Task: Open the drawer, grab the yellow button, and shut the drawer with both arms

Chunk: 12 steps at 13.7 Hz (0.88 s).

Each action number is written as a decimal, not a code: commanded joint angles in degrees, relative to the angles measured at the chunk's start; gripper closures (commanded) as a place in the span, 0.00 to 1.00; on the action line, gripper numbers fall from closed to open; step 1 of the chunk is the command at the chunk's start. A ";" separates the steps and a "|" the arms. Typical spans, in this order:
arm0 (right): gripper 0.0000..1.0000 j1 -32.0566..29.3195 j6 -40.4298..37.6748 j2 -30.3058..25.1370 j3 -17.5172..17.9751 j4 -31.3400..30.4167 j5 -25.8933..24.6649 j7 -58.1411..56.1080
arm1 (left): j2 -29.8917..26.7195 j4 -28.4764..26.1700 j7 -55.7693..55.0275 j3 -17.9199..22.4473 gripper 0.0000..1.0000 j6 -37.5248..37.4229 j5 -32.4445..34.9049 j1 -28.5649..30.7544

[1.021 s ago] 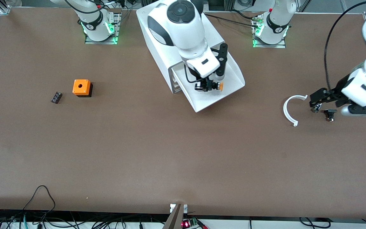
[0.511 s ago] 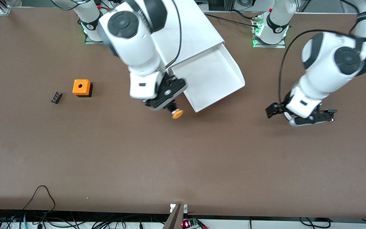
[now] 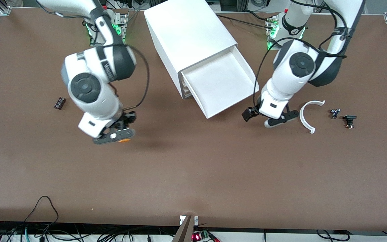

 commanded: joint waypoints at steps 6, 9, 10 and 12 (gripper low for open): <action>0.75 -15.21 14.77 -6.56 1.08 -24.07 -1.12 -22.24 | -0.50 -5.68 -1.88 -7.97 0.00 1.29 -0.95 -0.13; 0.75 -18.38 26.18 -8.40 1.08 -32.77 -2.96 -28.83 | -0.94 -8.67 -1.35 -12.70 0.00 0.85 -1.04 -0.13; 0.75 -19.00 29.35 -8.58 0.99 -35.32 -3.32 -31.38 | -1.37 -9.11 -1.35 -14.46 0.00 0.76 -1.04 -0.13; 0.75 -20.66 32.53 -8.58 1.08 -37.62 -3.23 -32.11 | -1.64 -9.55 -1.27 -16.49 0.00 0.76 -2.09 -0.13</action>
